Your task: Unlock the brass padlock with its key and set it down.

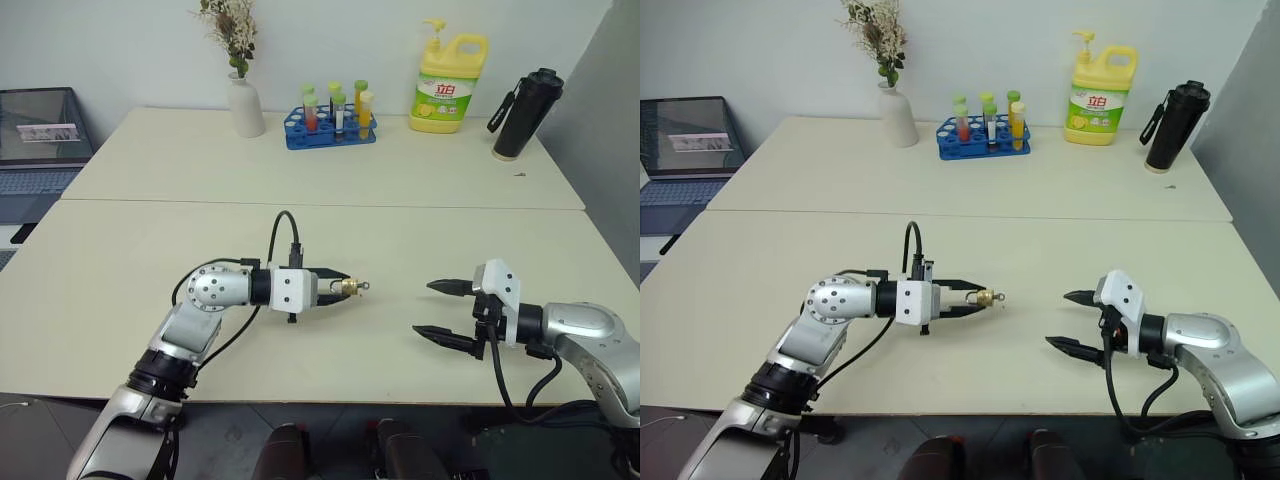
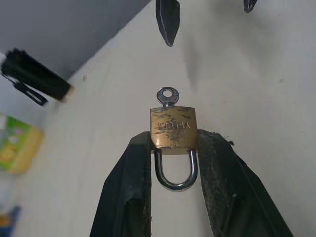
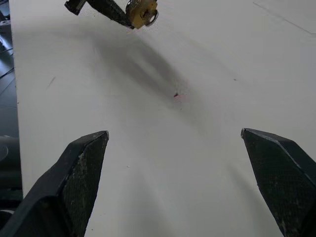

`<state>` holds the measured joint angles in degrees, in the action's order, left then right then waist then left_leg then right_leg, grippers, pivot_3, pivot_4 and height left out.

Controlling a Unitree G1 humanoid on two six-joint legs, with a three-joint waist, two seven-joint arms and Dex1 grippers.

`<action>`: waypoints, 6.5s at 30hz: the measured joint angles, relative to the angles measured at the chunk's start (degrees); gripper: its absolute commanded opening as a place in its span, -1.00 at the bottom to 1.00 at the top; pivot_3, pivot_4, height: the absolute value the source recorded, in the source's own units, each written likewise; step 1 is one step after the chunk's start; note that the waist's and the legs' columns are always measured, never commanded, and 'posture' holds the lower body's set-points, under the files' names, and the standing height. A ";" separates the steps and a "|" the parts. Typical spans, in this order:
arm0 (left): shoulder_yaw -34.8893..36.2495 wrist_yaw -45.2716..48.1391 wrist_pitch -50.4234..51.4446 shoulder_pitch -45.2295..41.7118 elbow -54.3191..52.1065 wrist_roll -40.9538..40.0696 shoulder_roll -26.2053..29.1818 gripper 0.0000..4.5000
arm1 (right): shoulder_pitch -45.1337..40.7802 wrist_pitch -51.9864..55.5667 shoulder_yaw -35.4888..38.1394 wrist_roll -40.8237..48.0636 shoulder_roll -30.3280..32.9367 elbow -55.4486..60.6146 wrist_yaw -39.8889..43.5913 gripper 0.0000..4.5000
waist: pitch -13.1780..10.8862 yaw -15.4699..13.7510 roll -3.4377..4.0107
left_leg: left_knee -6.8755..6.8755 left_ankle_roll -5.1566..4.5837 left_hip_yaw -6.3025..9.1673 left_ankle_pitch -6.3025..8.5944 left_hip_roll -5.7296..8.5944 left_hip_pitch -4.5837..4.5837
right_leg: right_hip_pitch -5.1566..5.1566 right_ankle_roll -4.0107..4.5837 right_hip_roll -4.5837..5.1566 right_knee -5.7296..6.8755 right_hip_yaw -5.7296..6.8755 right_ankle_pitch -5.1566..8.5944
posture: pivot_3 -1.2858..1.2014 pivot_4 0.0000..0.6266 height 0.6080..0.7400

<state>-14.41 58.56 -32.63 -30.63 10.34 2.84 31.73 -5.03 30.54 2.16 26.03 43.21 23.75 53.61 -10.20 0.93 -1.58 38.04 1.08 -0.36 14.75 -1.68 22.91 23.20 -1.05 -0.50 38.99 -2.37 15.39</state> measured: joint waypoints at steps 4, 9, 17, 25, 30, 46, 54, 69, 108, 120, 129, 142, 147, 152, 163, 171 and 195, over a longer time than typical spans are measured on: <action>-0.05 -8.38 -16.78 -3.74 6.03 10.97 0.12 -0.57 | -0.30 2.15 0.16 3.72 -2.07 1.29 -0.76 1.00 | 0.00 0.05 -0.01 | -0.01 0.00 0.01 0.00 -0.01 0.02 | 0.00 0.12 -0.01 -0.01 -0.01 -0.08 | 0.03 -0.52 1.00; 0.17 -19.70 -29.14 -4.91 8.45 21.56 0.35 -0.57 | -7.07 10.81 0.33 12.15 -6.53 1.71 -4.94 1.00 | -0.01 0.36 -0.01 | 0.00 0.00 -0.02 0.00 -0.01 0.02 | 0.00 0.23 0.02 0.00 -0.01 -0.19 | 0.03 -0.52 1.00; 0.27 -28.60 -30.95 -4.31 8.06 27.16 1.49 -0.57 | -12.78 16.75 -1.04 15.97 -8.94 -0.80 -7.41 1.00 | 0.00 0.50 0.00 | -0.01 0.00 -0.01 0.00 -0.01 0.03 | 0.00 0.23 0.04 0.00 0.04 -0.19 | 0.03 -0.52 1.00; 0.24 -31.63 -28.74 -3.23 6.14 28.03 3.20 -0.57 | -14.75 17.62 -1.94 16.23 -10.85 -2.96 -7.37 0.93 | 0.00 0.58 0.00 | -0.02 0.00 0.00 0.00 -0.02 0.03 | 0.01 0.23 0.04 0.01 0.05 -0.19 | 0.03 -0.52 1.00; 0.15 -31.96 -27.63 -3.02 5.31 28.17 3.51 -0.57 | -16.07 17.62 -2.92 16.20 -11.00 -4.05 -6.40 0.23 | 0.00 0.58 0.00 | -0.02 0.00 0.01 0.00 -0.03 0.02 | 0.01 0.24 0.04 0.02 0.06 -0.20 | 0.03 -0.52 1.00; -0.23 -32.93 -26.42 -1.11 2.70 28.38 3.94 -0.57 | -18.68 19.46 -3.88 16.39 -11.76 -6.73 -4.34 -1.00 | 0.00 0.58 0.00 | -0.02 0.00 0.01 0.00 -0.03 0.02 | 0.01 0.25 0.06 0.02 0.07 -0.20 | 0.03 -0.52 1.00; -0.78 -34.10 -26.78 -1.10 2.38 28.38 4.12 -0.57 | -23.59 29.57 -2.56 23.06 -10.22 -11.93 -2.79 -1.00 | 0.00 0.58 0.00 | -0.02 0.00 0.02 0.00 -0.04 0.03 | 0.01 0.26 0.16 0.03 0.08 -0.21 | 0.03 -0.52 1.00; -1.20 -37.25 -27.17 -1.13 2.37 32.29 4.36 -0.57 | -33.89 53.61 1.75 31.05 -12.30 -23.00 -9.97 -1.00 | -0.01 0.60 0.01 | -0.07 -0.01 0.03 0.00 -0.01 0.06 | 0.03 0.26 0.34 0.04 0.13 -0.21 | 0.03 -0.52 1.00; -2.14 -36.58 -22.80 0.61 1.29 29.20 4.46 -0.57 | -25.26 21.43 -7.24 15.15 -14.44 -12.98 -3.19 -0.20 | -0.01 0.71 0.01 | -0.07 0.00 0.05 0.00 -0.02 0.06 | 0.05 0.25 0.23 0.03 0.15 -0.21 | 0.03 -0.52 1.00; -2.36 -36.58 -22.53 0.81 1.08 29.17 4.41 -0.57 | -25.49 21.63 -8.05 13.88 -14.18 -13.16 -2.43 -0.93 | -0.01 0.71 0.01 | -0.07 0.00 0.06 0.00 -0.02 0.06 | 0.05 0.25 0.25 0.04 0.15 -0.21 | 0.03 -0.52 1.00; -3.55 -32.65 -21.21 2.02 0.71 21.77 4.73 0.01 | -26.05 21.72 -8.07 13.90 -14.28 -13.71 -1.28 -0.93 | -0.01 0.71 0.01 | -0.07 0.00 0.07 0.00 -0.02 0.06 | 0.05 0.25 0.27 0.04 0.17 -0.21 | 0.03 -0.52 1.00; -4.56 -17.91 11.23 12.92 -22.46 -15.53 8.88 0.91 | -27.46 19.46 -7.85 11.38 -13.71 -17.15 -1.06 -0.93 | -0.02 0.84 0.02 | -0.06 0.00 0.11 0.00 -0.04 0.05 | 0.04 0.23 0.31 0.06 0.19 -0.19 | 0.03 -0.52 1.00; 0.64 -16.85 31.66 12.08 -29.50 -30.12 9.63 0.29 | -27.50 17.66 -7.85 10.49 -13.16 -17.48 -0.05 -0.93 | -0.03 0.83 0.01 | -0.05 0.00 0.14 0.00 -0.03 0.04 | 0.03 -0.02 0.02 0.05 0.18 -0.05 | 0.03 -0.52 1.00; 7.62 -15.68 38.68 6.37 -23.94 -34.36 7.30 -0.48 | -27.59 15.76 -8.03 9.59 -12.88 -16.69 1.44 -0.93 | -0.03 0.75 0.01 | -0.04 0.00 0.12 0.00 -0.02 0.04 | 0.03 -0.02 -0.04 0.02 0.16 -0.04 | 0.03 -0.52 1.00; 4.74 -5.07 39.45 5.55 -10.32 -27.45 0.93 -1.00 | -27.63 15.75 -7.86 10.68 -13.10 -13.14 1.30 -0.93 | -0.03 0.74 0.01 | -0.06 0.00 0.07 0.00 -0.02 0.07 | 0.06 0.24 -0.02 -0.01 0.10 -0.19 | 0.03 -0.52 1.00; 4.62 -3.34 39.74 4.18 -8.12 -25.72 -4.26 -1.00 | -27.55 16.39 -7.75 11.74 -13.11 -12.12 0.83 -0.93 | -0.03 0.73 0.01 | -0.06 0.00 0.08 0.00 -0.02 0.07 | 0.06 0.24 -0.02 0.00 0.10 -0.19 | 0.03 -0.52 1.00; 9.95 -2.84 58.42 8.18 -26.00 -35.77 -1.54 -1.00 | -27.07 15.42 -7.86 11.04 -13.00 -12.95 0.23 -0.93 | -0.03 0.76 0.00 | -0.06 0.00 0.10 0.00 -0.03 0.06 | 0.06 0.20 -0.02 0.00 0.09 -0.16 | 0.03 -0.52 1.00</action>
<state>-4.46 55.72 25.79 -22.45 -15.66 -32.92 30.19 -32.11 45.97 -5.70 37.07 30.21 10.80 53.84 -10.24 1.69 -1.58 37.98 1.09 -0.26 14.76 -1.71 22.97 23.26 -0.85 -0.52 38.99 -2.28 15.23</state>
